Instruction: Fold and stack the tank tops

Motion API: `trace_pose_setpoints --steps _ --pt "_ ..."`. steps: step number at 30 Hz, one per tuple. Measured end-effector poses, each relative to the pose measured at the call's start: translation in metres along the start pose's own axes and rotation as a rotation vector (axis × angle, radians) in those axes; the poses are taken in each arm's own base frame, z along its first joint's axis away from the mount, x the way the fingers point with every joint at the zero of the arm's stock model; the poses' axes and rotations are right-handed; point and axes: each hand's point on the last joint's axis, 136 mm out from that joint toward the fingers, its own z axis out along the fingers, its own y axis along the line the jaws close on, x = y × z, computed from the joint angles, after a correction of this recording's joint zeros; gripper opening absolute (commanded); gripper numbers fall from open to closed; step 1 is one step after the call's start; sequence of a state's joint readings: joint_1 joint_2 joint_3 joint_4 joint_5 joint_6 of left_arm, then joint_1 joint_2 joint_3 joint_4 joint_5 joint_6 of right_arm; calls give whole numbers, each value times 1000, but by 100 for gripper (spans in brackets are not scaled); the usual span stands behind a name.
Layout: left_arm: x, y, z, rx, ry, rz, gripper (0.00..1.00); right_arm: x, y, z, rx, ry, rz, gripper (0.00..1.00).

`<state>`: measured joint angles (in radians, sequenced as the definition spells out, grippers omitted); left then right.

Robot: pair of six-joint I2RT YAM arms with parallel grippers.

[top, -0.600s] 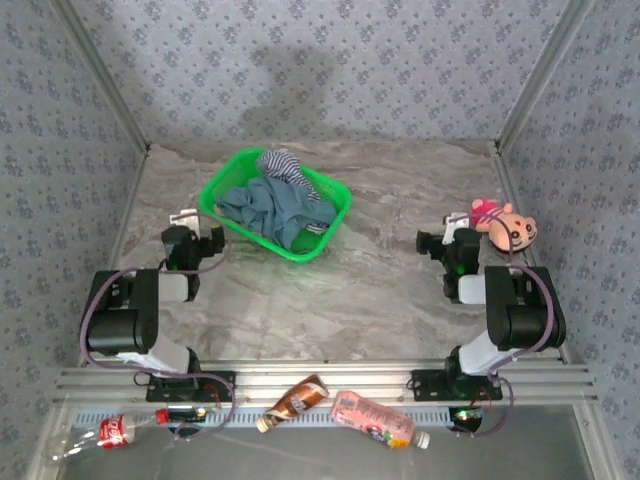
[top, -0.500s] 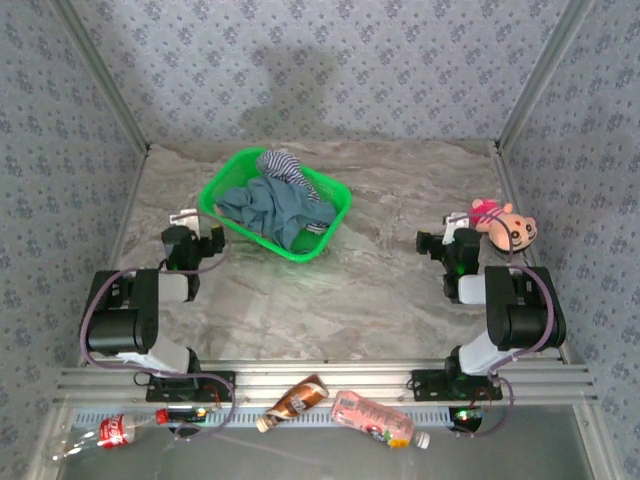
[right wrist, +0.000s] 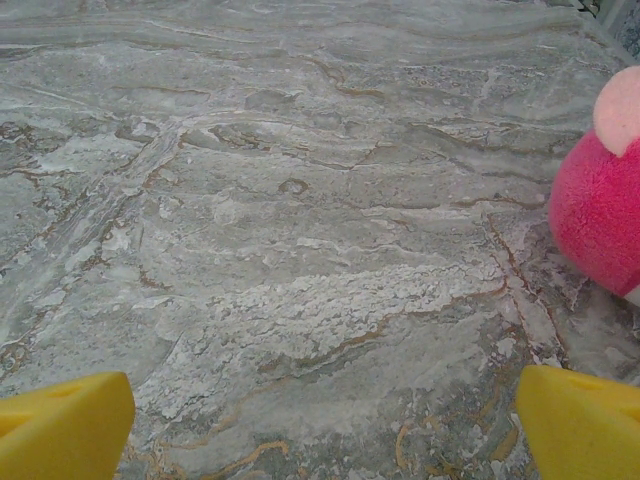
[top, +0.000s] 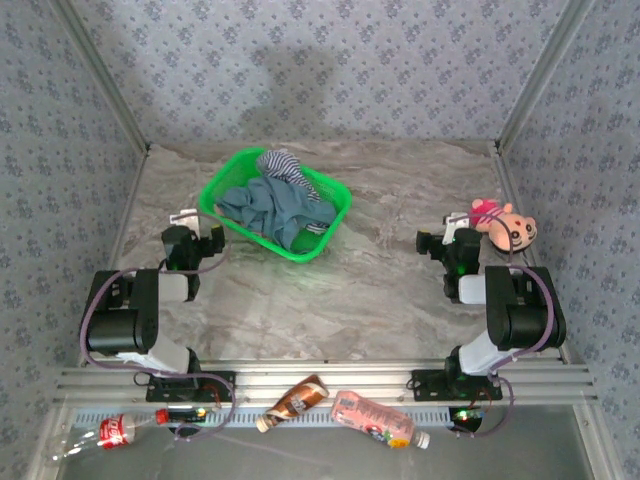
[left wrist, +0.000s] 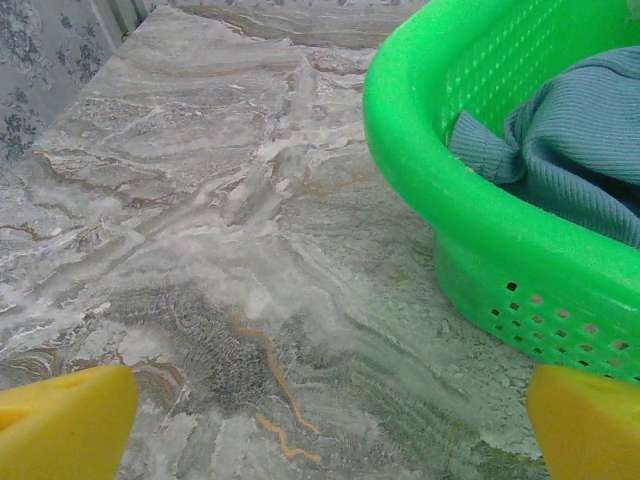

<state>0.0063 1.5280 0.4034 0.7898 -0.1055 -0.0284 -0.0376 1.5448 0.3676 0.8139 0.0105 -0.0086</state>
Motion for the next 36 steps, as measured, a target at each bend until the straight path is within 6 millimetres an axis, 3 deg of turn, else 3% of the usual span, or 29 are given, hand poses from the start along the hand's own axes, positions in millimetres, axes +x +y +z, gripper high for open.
trace_pose_setpoints --steps 7,14,18,24,26,29,36 --pt "-5 5 -8 -26 4 -10 99 -10 -2 -7 4 -20 2 100" --pt "-61 22 -51 -103 -77 -52 99 -62 0 -38 -12 -124 9 100" --pt "-84 28 -79 -127 -58 -127 99 -79 10 -55 -74 -131 22 100" --pt "-111 8 -111 -77 63 -337 97 -108 43 -79 -237 -85 15 100" --pt "-109 -4 -115 -54 138 -407 94 -115 58 -85 -301 -59 6 100" --pt "-90 -24 -113 -38 270 -498 91 -121 81 -96 -396 -4 -10 100" --pt "-23 -75 -106 -72 552 -650 84 -117 132 -113 -573 143 -54 100"
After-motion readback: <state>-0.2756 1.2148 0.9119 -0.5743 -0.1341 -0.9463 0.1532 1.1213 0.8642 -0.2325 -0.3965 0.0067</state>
